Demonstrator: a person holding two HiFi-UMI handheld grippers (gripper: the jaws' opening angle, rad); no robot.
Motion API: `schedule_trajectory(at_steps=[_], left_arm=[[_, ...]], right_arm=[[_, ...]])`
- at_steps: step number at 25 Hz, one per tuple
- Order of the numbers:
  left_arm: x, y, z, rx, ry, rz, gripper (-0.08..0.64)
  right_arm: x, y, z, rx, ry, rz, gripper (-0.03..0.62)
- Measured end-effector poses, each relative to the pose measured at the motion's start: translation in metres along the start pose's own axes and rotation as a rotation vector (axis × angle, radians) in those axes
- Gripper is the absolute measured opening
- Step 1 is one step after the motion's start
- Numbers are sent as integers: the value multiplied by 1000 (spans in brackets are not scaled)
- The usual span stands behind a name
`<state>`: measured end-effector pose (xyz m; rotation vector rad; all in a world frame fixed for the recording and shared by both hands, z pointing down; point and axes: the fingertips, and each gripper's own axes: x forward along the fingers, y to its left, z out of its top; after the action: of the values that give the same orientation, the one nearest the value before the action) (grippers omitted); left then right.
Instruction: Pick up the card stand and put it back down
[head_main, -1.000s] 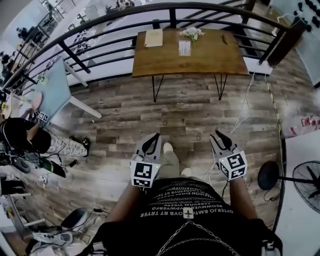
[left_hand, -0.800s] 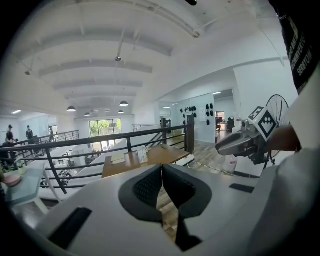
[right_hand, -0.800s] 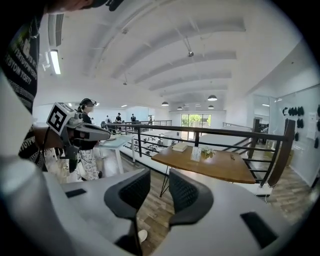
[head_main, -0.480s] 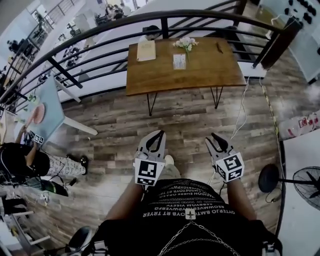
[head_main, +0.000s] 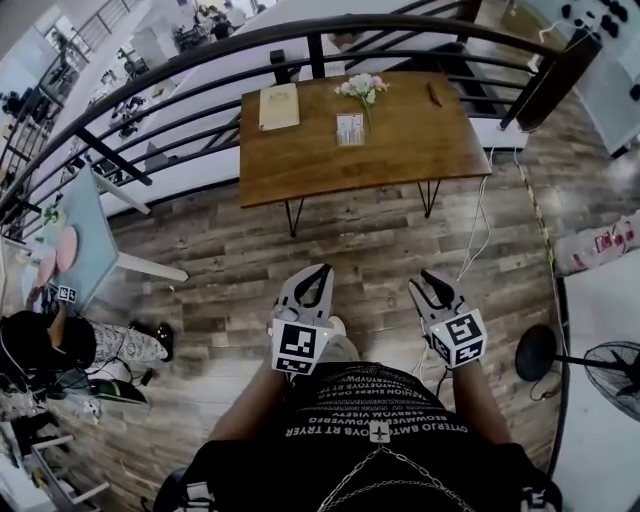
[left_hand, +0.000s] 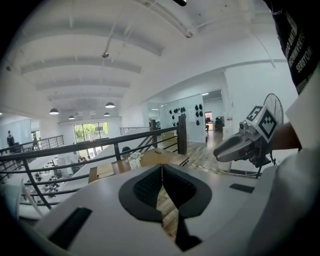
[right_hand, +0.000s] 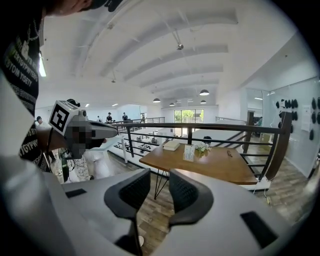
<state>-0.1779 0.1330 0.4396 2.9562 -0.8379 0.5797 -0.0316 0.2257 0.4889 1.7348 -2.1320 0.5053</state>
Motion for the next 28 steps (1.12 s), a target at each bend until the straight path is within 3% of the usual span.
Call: schedule_trajectory(at_steps=[5, 14, 19, 25, 28], left_arm=[[25, 16, 6, 2, -5, -25, 29], [52, 36, 28, 31, -43, -136, 29], [71, 46, 17, 68, 6, -167, 29], [83, 29, 11, 61, 27, -266, 29], [90, 32, 12, 65, 39, -266, 29]], right_arm=[[21, -11, 23, -15, -28, -18, 107], [46, -14, 61, -38, -34, -53, 107], [49, -31, 80, -8, -79, -109, 107], [47, -42, 70, 31, -63, -153, 107], [45, -48, 66, 55, -70, -162, 107]])
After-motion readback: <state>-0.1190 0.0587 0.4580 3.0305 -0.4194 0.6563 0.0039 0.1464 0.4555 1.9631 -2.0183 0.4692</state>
